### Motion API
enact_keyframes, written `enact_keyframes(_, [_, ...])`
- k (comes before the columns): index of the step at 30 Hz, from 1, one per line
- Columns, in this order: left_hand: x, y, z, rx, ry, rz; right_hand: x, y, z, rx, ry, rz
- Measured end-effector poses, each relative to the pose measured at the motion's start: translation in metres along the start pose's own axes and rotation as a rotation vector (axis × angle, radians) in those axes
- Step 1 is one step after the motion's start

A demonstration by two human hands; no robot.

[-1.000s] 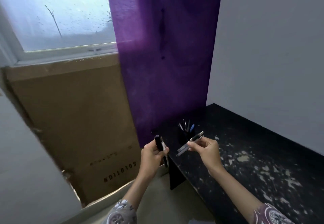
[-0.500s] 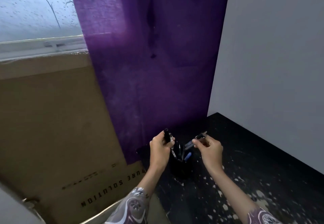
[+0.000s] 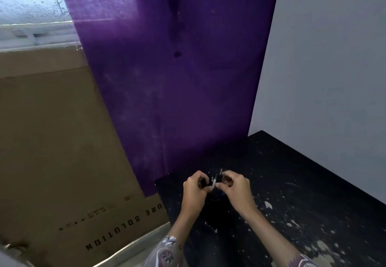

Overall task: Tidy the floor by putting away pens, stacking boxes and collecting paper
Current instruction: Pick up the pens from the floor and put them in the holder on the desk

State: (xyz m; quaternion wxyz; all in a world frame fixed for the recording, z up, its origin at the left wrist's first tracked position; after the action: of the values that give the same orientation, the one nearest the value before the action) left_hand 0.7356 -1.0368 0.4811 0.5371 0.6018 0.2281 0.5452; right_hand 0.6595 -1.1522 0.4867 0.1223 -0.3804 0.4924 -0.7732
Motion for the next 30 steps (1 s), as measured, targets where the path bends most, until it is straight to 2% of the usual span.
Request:
enact_keyframes(7, [0.003, 0.002, 0.008, -0.169, -0.042, 0.219, -0.005, 0.010, -0.001, 0.049, 0.028, -0.072])
enact_keyframes(11, [0.007, 0.002, 0.002, -0.211, -0.014, 0.214, -0.009, 0.017, -0.007, 0.010, 0.022, -0.091])
enact_keyframes(17, [0.042, 0.005, -0.012, -0.205, 0.122, 0.134, 0.008, -0.002, -0.022, 0.083, 0.237, -0.090])
enact_keyframes(20, [0.066, 0.002, -0.023, -0.177, 0.150, 0.134, 0.011, -0.020, -0.038, 0.121, 0.284, -0.051])
enact_keyframes(30, [0.181, -0.001, -0.129, -0.125, 0.101, 0.226, -0.009, -0.106, -0.152, 0.153, 0.178, 0.090])
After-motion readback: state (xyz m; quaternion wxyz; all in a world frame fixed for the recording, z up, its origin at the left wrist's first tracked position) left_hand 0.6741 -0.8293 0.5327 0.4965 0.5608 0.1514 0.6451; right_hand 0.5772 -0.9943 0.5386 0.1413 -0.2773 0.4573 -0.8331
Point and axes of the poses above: each hand's wrist, its own z-axis towards the middle knuckle, its own x-axis out of the back of the hand, y = z × x, the point moved 7 cm from there along z, towards the middle knuckle, and after that the axes turned 8 degrees about y, right-handed, at the moved point
